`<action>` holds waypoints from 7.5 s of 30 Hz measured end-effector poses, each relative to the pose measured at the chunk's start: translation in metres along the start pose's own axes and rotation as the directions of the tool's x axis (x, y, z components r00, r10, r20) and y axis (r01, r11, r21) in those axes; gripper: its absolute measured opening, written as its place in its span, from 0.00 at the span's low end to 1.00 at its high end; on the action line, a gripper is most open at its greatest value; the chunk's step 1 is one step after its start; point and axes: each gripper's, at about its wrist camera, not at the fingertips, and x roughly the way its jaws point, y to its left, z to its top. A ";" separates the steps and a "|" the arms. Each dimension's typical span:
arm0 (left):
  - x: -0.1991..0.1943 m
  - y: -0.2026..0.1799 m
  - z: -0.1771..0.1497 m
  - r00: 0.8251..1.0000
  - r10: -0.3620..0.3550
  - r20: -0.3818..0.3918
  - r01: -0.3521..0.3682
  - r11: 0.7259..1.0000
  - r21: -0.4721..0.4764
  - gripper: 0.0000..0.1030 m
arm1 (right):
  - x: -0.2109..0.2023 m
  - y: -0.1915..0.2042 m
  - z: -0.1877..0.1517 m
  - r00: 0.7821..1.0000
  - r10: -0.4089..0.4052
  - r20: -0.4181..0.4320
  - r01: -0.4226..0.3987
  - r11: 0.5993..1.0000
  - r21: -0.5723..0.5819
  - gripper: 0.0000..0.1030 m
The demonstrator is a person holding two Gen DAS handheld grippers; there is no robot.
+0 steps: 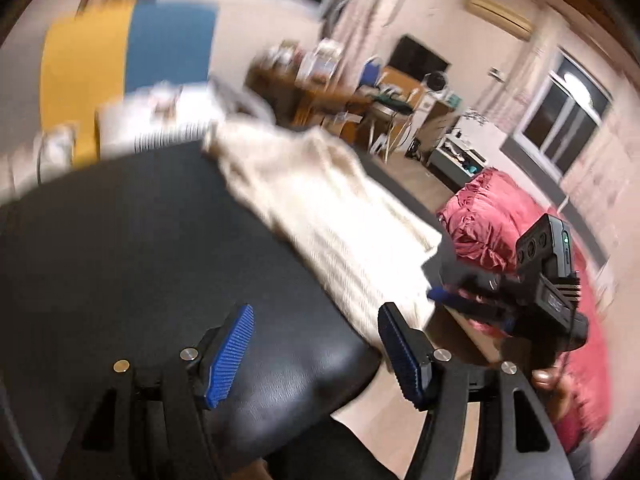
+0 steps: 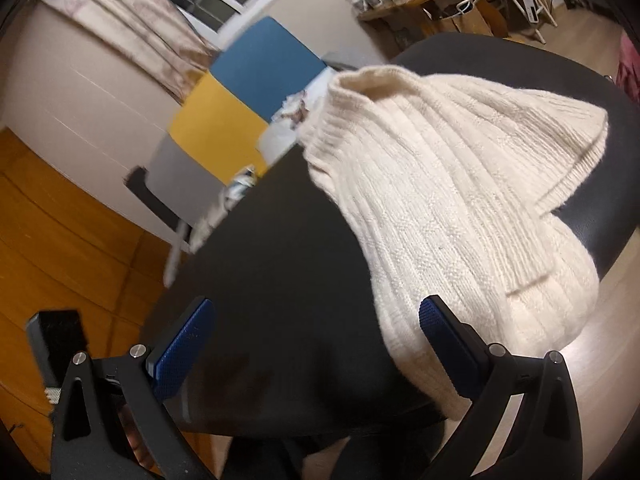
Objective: Fold clothes
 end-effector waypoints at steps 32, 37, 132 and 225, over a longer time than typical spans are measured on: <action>-0.053 0.001 -0.021 0.929 0.354 0.109 -0.348 0.935 -0.071 0.64 | -0.037 0.084 -0.073 0.880 -0.442 0.173 0.474 0.828 -0.299 1.00; 0.029 0.015 -0.004 0.995 0.052 -0.080 -0.065 0.983 -0.171 0.64 | -0.034 0.064 -0.072 0.868 -0.469 0.163 0.496 0.825 -0.270 1.00; 0.093 0.149 -0.069 0.965 -0.078 -0.250 -0.072 0.839 -0.539 0.05 | 0.154 -0.055 0.043 0.730 -0.674 0.115 0.647 0.626 -0.434 1.00; -0.066 0.475 -0.111 0.762 0.590 -0.269 -0.567 0.404 -0.718 0.06 | 0.411 0.136 0.096 0.763 -0.627 -0.157 0.461 0.699 -0.547 1.00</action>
